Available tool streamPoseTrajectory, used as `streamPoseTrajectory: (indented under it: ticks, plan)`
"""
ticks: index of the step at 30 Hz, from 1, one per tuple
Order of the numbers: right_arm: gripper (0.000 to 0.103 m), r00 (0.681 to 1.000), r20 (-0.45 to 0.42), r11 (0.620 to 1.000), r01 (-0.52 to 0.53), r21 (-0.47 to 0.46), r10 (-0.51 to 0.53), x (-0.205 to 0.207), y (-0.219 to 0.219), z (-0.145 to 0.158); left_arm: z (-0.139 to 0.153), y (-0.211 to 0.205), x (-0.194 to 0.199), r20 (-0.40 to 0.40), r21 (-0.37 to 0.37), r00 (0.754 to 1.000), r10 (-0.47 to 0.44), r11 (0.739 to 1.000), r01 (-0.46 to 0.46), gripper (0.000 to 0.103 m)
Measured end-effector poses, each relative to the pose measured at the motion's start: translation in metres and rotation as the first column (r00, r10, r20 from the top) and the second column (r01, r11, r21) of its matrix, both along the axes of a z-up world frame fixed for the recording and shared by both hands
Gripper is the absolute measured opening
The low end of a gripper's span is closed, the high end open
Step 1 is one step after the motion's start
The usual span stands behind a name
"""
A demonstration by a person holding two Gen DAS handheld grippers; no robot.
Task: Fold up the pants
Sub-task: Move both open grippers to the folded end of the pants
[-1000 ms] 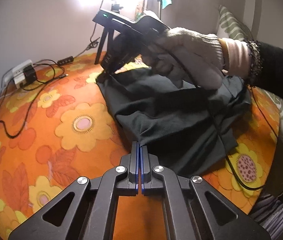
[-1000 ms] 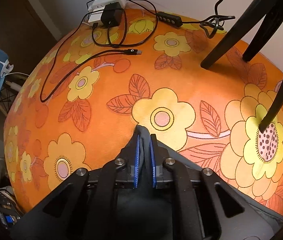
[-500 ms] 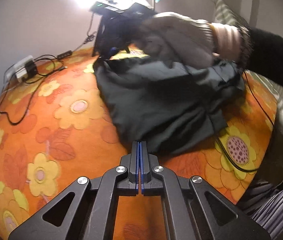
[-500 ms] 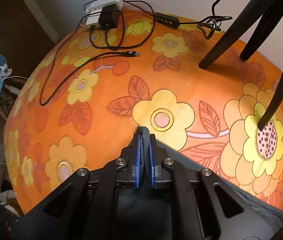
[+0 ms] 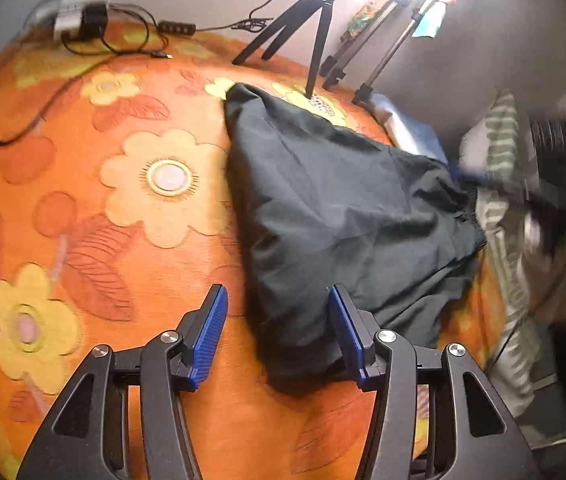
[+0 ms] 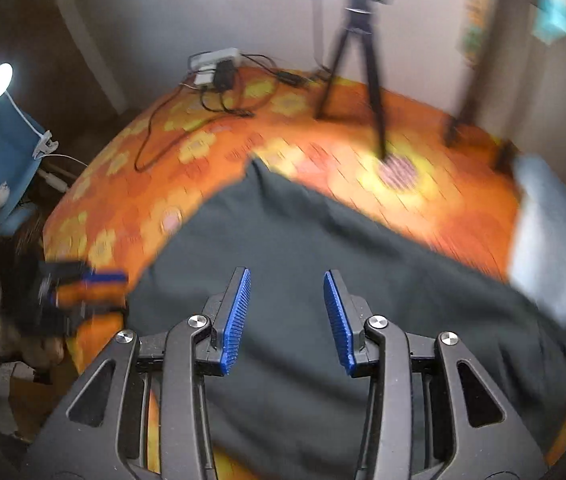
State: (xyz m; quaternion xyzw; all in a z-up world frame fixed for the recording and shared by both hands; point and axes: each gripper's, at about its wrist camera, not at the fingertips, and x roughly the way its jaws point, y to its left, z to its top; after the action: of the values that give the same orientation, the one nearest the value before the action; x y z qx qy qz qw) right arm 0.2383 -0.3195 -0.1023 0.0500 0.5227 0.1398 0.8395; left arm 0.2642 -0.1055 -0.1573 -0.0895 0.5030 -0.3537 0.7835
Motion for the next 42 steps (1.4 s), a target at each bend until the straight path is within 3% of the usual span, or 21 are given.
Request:
streamPoseTrajectory:
  ticks: [4,6,8,10,14,19,22,25,26,29,31,35,39,42]
  plan:
    - [0.04,0.999,-0.03,0.999,0.027,-0.033,-0.028,-0.055,-0.018,-0.017,0.003,-0.016,-0.004,0.011,0.023,0.999,-0.03,0.999,0.03,0.049]
    - [0.04,0.999,-0.033,0.997,0.038,-0.065,-0.04,-0.071,-0.021,-0.024,0.002,-0.02,-0.003,0.0,0.042,0.999,-0.033,0.999,0.033,0.016]
    - [0.04,0.998,-0.04,0.996,0.051,-0.074,-0.054,-0.082,-0.028,-0.031,0.003,-0.024,-0.004,0.011,0.071,0.999,-0.034,0.997,0.033,0.007]
    - [0.04,0.996,-0.052,0.996,0.062,-0.071,-0.066,-0.089,-0.036,-0.037,0.012,-0.023,-0.006,0.028,0.064,0.999,-0.029,0.998,0.027,0.005]
    - [0.04,0.994,-0.06,0.989,0.079,-0.125,-0.087,-0.096,-0.05,-0.044,0.041,-0.006,-0.006,0.076,-0.001,0.997,0.014,1.0,-0.014,0.005]
    - [0.04,0.991,-0.07,0.99,0.108,-0.095,-0.114,-0.1,-0.071,-0.043,0.005,-0.006,-0.006,-0.013,0.121,1.0,-0.009,0.993,0.01,0.005]
    - [0.04,0.99,-0.045,0.988,0.133,-0.076,-0.136,-0.097,-0.076,-0.038,-0.001,-0.004,-0.006,-0.014,0.132,1.0,0.018,0.991,-0.016,0.014]
    - [0.04,0.988,-0.024,0.97,0.143,-0.198,-0.151,-0.09,-0.08,-0.041,0.003,-0.003,-0.006,0.001,0.149,1.0,0.023,0.989,-0.023,0.021]
    - [0.04,0.986,-0.009,0.965,0.162,-0.205,-0.168,-0.09,-0.088,-0.038,0.006,-0.002,-0.008,0.022,0.164,1.0,0.022,0.986,-0.025,0.028]
    - [0.04,0.944,0.027,0.938,0.33,-0.107,-0.329,-0.092,-0.138,-0.021,0.017,0.003,-0.012,0.084,0.197,0.996,0.032,0.979,-0.048,0.037]
    - [0.04,0.896,0.031,0.895,0.445,-0.03,-0.444,-0.095,-0.178,-0.011,0.029,0.008,-0.015,0.119,0.188,0.992,0.051,0.979,-0.073,0.037]
    - [0.04,0.835,-0.016,0.832,0.549,0.085,-0.55,-0.096,-0.236,-0.009,0.05,0.004,-0.026,0.216,0.2,0.976,0.028,0.977,-0.072,0.037]
    - [0.04,0.847,-0.081,0.828,0.531,0.181,-0.525,-0.094,-0.243,-0.021,0.049,-0.007,-0.032,0.236,0.224,0.972,-0.015,0.974,-0.039,0.037]
    - [0.045,0.866,-0.103,0.857,0.499,0.129,-0.489,-0.089,-0.228,-0.034,0.043,-0.011,-0.031,0.218,0.225,0.976,-0.021,0.974,-0.029,0.037]
